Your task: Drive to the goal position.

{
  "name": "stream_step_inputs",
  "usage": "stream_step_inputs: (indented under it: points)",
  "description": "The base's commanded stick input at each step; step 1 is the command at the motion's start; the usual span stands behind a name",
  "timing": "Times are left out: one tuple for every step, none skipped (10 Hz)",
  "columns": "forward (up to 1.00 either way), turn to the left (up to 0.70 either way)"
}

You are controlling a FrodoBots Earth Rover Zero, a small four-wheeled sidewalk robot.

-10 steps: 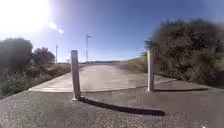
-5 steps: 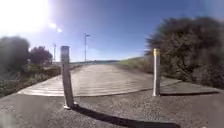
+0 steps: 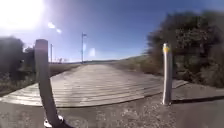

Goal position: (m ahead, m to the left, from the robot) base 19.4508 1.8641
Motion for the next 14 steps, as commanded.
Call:
stream_step_inputs:
  points:
    - [1.0,0.0]
    - [1.0,0.0]
    - [1.0,0.0]
    - [1.0,0.16]
    - [1.0,0.34]
    - [1.0,0.4]
    - [1.0,0.4]
    - [1.0,0.27]
    - [1.0,0.08]
    - [1.0,0.0]
    - [1.0,0.0]
    - [1.0,0.07]
    - [1.0,0.2]
    - [1.0,0.08]
